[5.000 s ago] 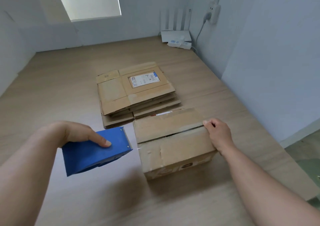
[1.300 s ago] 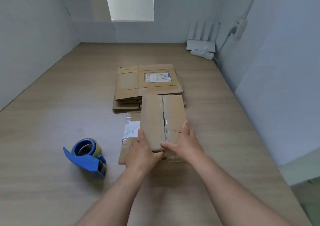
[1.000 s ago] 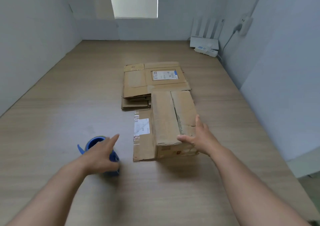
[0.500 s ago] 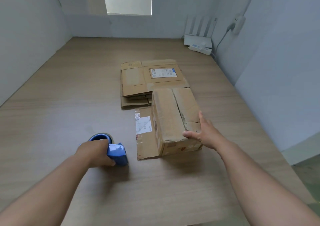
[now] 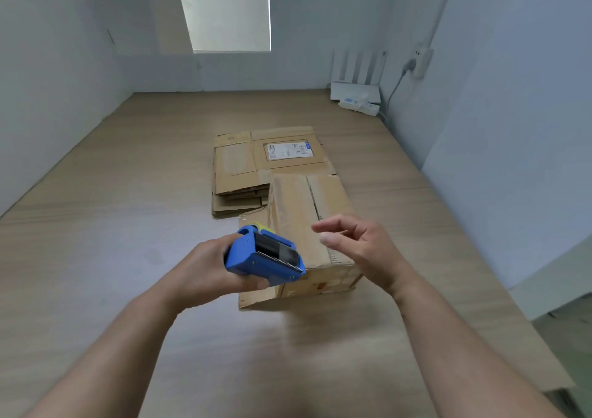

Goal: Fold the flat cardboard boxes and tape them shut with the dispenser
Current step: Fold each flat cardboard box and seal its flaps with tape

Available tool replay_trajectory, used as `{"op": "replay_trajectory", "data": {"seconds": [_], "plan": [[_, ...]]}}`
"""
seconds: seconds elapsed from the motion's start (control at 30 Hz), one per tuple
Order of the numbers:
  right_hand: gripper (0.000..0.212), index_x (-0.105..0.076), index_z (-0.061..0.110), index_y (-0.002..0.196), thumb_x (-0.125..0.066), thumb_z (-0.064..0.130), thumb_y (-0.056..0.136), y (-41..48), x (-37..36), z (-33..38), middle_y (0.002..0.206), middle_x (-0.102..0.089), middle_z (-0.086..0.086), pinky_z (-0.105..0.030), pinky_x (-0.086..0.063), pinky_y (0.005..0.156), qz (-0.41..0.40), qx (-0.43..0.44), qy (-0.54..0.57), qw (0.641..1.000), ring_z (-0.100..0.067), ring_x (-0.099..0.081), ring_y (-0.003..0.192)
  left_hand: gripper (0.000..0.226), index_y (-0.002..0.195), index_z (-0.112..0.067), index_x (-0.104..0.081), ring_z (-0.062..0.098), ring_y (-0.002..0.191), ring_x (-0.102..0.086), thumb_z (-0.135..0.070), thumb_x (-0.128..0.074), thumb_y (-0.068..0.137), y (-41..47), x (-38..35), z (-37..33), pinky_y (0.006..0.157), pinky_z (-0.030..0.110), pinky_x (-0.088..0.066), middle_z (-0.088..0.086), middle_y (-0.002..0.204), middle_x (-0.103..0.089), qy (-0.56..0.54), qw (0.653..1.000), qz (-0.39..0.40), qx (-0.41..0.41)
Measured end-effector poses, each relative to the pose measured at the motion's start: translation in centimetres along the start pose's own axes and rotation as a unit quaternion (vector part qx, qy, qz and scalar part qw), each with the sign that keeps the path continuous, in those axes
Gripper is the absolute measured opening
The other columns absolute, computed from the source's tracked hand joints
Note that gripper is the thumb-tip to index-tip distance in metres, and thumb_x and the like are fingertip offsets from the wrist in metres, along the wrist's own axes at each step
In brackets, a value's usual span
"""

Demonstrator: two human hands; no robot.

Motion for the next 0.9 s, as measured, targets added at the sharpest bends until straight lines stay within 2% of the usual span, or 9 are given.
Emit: {"op": "replay_trajectory", "data": {"seconds": [0.1, 0.2, 0.37, 0.43, 0.5, 0.57, 0.73, 0.8, 0.9], "plan": [[0.013, -0.075, 0.029, 0.085, -0.064, 0.031, 0.078, -0.9, -0.5, 1.8, 0.094, -0.071, 0.000, -0.037, -0.051, 0.084, 0.040, 0.047, 0.008, 0.998, -0.021, -0.063, 0.094, 0.041, 0.102, -0.035, -0.061, 0.000, 0.086, -0.064, -0.019, -0.083, 0.072, 0.5, -0.7, -1.2, 0.068, 0.015, -0.052, -0.023, 0.094, -0.067, 0.003, 1.000, 0.001, -0.014], [0.017, -0.075, 0.034, 0.088, -0.061, 0.032, 0.080, -1.0, -0.6, 1.9, 0.096, -0.069, -0.002, -0.049, -0.049, 0.087, 0.073, 0.040, -0.008, 0.996, -0.027, -0.060, 0.097, 0.043, 0.102, -0.036, -0.060, -0.002, 0.086, -0.064, -0.020, -0.084, 0.070, 1.1, -1.3, -1.7, 0.070, 0.015, -0.053, -0.016, 0.090, -0.070, 0.014, 1.000, 0.005, -0.007], [0.014, -0.069, 0.024, 0.092, -0.071, 0.028, 0.079, -1.1, 0.1, 1.2, 0.087, -0.062, 0.007, -0.012, -0.040, 0.067, 0.073, 0.008, -0.020, 0.997, 0.004, -0.051, 0.069, 0.042, 0.104, -0.033, -0.063, 0.003, 0.086, -0.065, -0.022, -0.084, 0.070, 1.5, -2.3, -2.6, 0.075, 0.020, -0.054, -0.016, 0.093, -0.070, 0.025, 0.999, 0.042, -0.008], [0.016, -0.064, 0.023, 0.089, -0.076, 0.021, 0.079, -1.0, 0.5, 0.5, 0.084, -0.058, 0.010, -0.016, -0.044, 0.067, 0.040, -0.008, -0.006, 0.999, 0.003, -0.050, 0.068, 0.040, 0.102, -0.033, -0.064, 0.002, 0.084, -0.065, -0.020, -0.084, 0.070, 1.8, -2.7, -3.2, 0.071, 0.017, -0.052, -0.020, 0.092, -0.069, 0.015, 0.998, 0.054, -0.012], [0.012, -0.064, 0.022, 0.083, -0.073, 0.014, 0.082, -0.7, 1.0, -0.1, 0.083, -0.060, 0.004, -0.025, -0.048, 0.070, -0.013, -0.003, 0.003, 1.000, -0.007, -0.053, 0.072, 0.039, 0.098, -0.032, -0.065, 0.001, 0.082, -0.065, -0.023, -0.086, 0.067, 2.0, -2.9, -3.6, 0.069, 0.016, -0.050, -0.021, 0.090, -0.069, 0.013, 0.998, 0.062, -0.009], [0.011, -0.065, 0.018, 0.077, -0.068, 0.011, 0.086, -0.5, 1.3, -0.5, 0.078, -0.060, -0.002, -0.030, -0.047, 0.069, -0.056, 0.010, -0.011, 0.998, -0.013, -0.052, 0.071, 0.047, 0.095, -0.032, -0.065, 0.001, 0.080, -0.065, -0.038, -0.090, 0.055, 2.1, -2.9, -3.8, 0.068, 0.016, -0.050, -0.022, 0.088, -0.068, 0.024, 0.997, 0.074, 0.005], [0.020, -0.065, 0.012, 0.067, -0.066, 0.005, 0.086, -0.6, 2.0, -0.8, 0.061, -0.057, 0.001, -0.020, -0.045, 0.054, -0.128, -0.012, 0.053, 0.990, -0.009, -0.050, 0.054, 0.089, 0.092, -0.032, -0.068, 0.008, 0.079, -0.066, -0.085, -0.071, 0.021, 2.7, -2.3, -4.0, 0.073, 0.026, -0.056, -0.013, 0.085, -0.070, 0.048, 0.996, 0.072, 0.027], [0.025, -0.063, 0.014, 0.063, -0.065, 0.004, 0.086, -0.7, 1.9, -1.3, 0.055, -0.055, 0.003, -0.018, -0.042, 0.050, -0.155, -0.039, 0.083, 0.984, -0.008, -0.047, 0.049, 0.095, 0.091, -0.030, -0.069, 0.012, 0.079, -0.066, -0.092, -0.064, 0.020, 2.9, -1.8, -4.4, 0.075, 0.032, -0.056, -0.010, 0.084, -0.071, 0.074, 0.994, 0.067, 0.036], [0.027, -0.062, 0.012, 0.060, -0.065, 0.005, 0.086, -1.0, 2.2, -2.8, 0.049, -0.051, 0.006, -0.018, -0.038, 0.045, -0.200, -0.086, 0.106, 0.970, -0.007, -0.042, 0.044, 0.099, 0.086, -0.025, -0.070, 0.013, 0.075, -0.067, -0.095, -0.060, 0.017, 2.9, -0.1, -5.1, 0.070, 0.031, -0.052, -0.010, 0.079, -0.072, 0.104, 0.991, 0.062, 0.053]]}}
Point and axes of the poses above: each hand's wrist, its own y-axis towards the middle knuckle, its own x-axis out of the back of the hand, z = x × y, the point moved 4 cm from there along y, towards the middle knuckle
